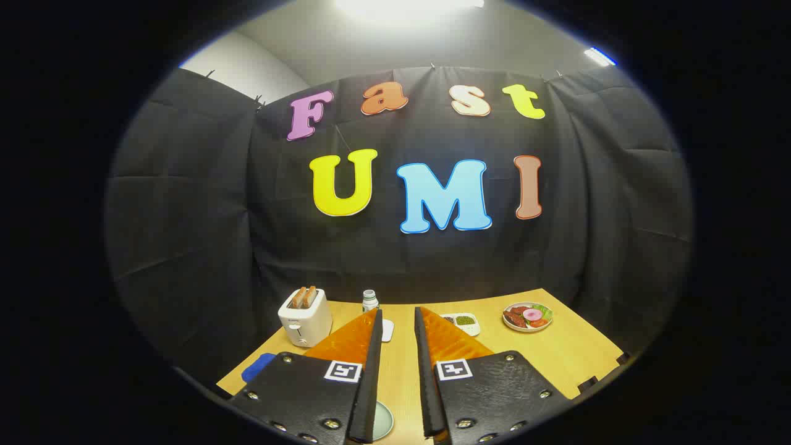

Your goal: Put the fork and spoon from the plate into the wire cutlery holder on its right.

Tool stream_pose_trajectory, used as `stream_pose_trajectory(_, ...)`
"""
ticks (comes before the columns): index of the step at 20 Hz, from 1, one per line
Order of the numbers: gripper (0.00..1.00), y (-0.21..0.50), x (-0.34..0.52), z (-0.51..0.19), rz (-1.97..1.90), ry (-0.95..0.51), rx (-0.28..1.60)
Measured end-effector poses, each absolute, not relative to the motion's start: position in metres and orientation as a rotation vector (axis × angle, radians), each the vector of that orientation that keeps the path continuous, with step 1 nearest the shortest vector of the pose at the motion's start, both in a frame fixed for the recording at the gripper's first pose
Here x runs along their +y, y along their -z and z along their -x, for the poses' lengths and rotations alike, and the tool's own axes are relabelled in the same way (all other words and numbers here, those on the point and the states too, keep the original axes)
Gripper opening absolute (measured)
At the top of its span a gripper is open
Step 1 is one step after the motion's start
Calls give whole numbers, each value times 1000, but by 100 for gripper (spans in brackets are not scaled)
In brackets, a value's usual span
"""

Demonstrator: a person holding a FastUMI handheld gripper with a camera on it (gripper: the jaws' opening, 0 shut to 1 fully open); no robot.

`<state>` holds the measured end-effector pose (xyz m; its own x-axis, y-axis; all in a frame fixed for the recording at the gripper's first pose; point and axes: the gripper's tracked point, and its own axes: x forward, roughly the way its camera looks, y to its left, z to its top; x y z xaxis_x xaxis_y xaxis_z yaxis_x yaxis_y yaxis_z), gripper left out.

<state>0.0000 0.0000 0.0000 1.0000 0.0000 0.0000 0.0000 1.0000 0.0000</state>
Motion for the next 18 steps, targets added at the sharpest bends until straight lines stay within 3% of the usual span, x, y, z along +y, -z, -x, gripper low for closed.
stream_pose_trajectory(18,30,11,4,-4,4,-38,38)
